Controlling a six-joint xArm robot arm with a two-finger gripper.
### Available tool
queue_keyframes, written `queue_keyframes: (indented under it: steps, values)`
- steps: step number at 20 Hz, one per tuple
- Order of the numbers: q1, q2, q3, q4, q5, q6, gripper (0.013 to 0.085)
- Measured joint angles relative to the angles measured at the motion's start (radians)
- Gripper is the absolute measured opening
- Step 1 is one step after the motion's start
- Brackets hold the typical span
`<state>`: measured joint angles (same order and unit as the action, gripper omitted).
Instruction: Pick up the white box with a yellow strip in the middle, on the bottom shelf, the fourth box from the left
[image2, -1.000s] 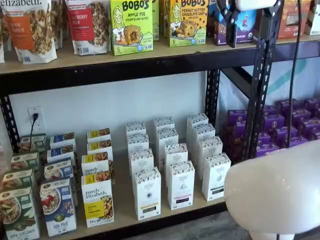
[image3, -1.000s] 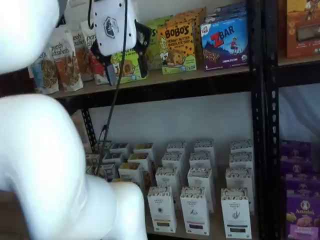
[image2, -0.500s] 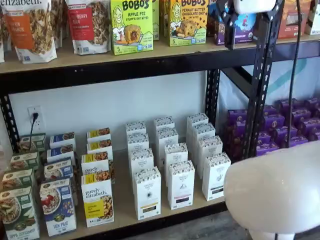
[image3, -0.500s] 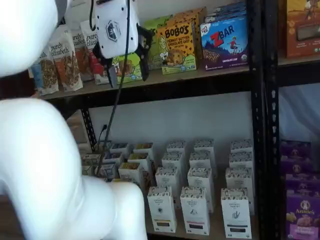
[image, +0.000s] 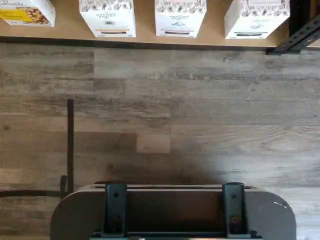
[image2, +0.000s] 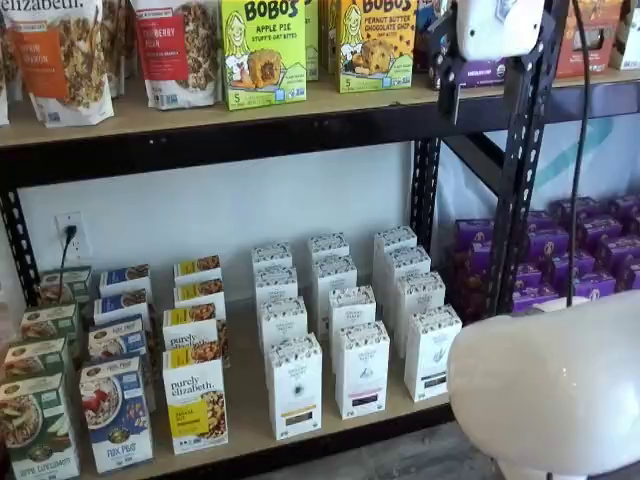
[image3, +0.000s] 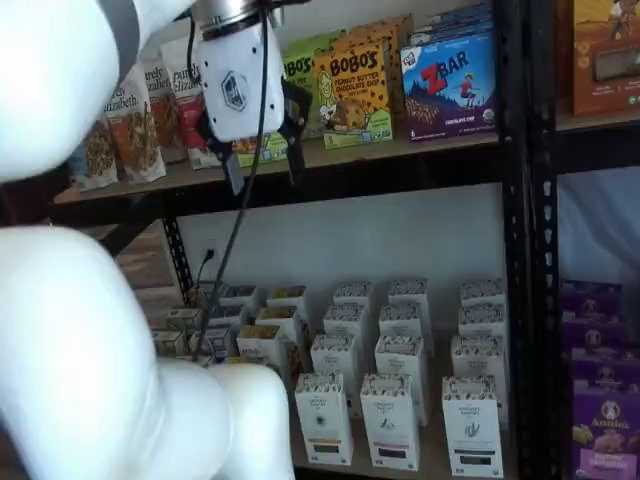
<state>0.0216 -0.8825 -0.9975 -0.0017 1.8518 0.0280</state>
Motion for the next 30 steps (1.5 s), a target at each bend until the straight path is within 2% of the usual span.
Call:
queue_keyframes:
  steps: [3,9,12,30]
  values:
    - [0.008,-0.013,0.058,0.005,-0.051,0.01,0.085]
    - [0.045,-0.039,0.16,-0.017,-0.168,0.045,0.085]
    - [0.048,-0.049,0.204,-0.015,-0.222,0.05,0.085]
    - [0.144,-0.004,0.422,-0.024,-0.511,0.155,0.085]
